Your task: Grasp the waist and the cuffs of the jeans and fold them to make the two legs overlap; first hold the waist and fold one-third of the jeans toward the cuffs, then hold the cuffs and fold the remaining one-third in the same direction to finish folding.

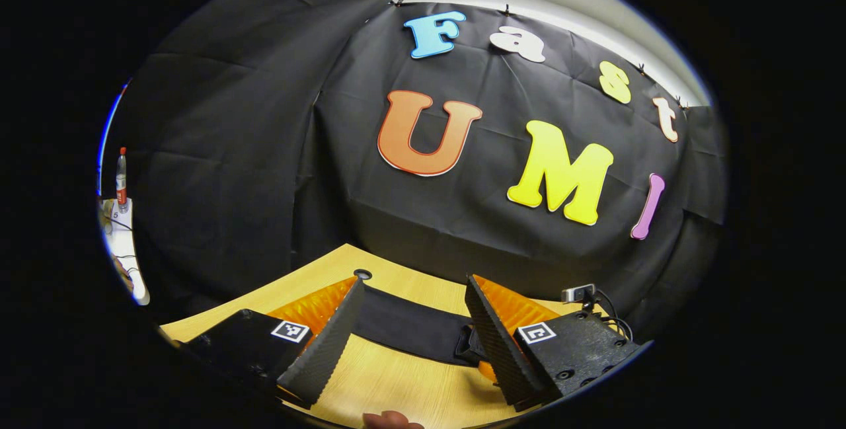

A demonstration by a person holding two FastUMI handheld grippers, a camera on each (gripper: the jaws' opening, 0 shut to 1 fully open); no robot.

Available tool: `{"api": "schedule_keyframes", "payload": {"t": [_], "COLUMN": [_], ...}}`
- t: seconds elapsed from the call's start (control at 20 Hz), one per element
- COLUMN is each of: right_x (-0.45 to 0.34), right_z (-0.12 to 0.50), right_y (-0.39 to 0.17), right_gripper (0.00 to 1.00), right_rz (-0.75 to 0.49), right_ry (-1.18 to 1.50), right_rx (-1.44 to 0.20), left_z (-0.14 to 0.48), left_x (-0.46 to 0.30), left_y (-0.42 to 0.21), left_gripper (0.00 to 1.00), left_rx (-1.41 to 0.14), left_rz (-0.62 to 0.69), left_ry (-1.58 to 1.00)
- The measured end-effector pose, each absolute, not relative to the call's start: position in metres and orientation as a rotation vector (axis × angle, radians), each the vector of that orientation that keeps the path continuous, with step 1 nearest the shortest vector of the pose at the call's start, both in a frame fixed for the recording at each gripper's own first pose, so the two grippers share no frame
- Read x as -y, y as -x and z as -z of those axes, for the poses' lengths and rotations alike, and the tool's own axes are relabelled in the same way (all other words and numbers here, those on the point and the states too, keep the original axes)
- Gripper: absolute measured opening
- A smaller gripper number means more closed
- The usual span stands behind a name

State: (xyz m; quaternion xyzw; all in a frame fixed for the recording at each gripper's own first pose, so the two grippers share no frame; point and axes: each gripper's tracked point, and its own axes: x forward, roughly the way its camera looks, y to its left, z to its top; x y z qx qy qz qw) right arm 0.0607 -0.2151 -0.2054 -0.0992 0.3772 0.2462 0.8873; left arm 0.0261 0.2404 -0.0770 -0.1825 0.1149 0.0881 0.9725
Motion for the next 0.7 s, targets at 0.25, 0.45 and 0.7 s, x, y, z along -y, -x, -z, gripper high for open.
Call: {"api": "schedule_keyframes", "payload": {"t": [0.25,0.45,0.7], "right_x": [0.233,0.284,0.365], "right_z": [0.110,0.018,-0.090], "right_y": [-0.091,-0.109,-0.104], "right_gripper": [0.98,0.98,0.94], "right_rz": [-0.446,-0.339,-0.183], "right_ry": [0.125,0.091,0.057], "right_rx": [-0.571,-0.384,-0.183], "left_z": [0.108,0.173,0.240], "left_x": [-0.249,-0.259,-0.276], "left_y": [-0.047,-0.060,-0.075], "left_gripper": [0.98,0.99,0.99], "left_rx": [-0.291,-0.434,-0.555], "left_rz": [-0.184,-0.236,-0.317], "left_ry": [0.476,0.662,0.962]}}
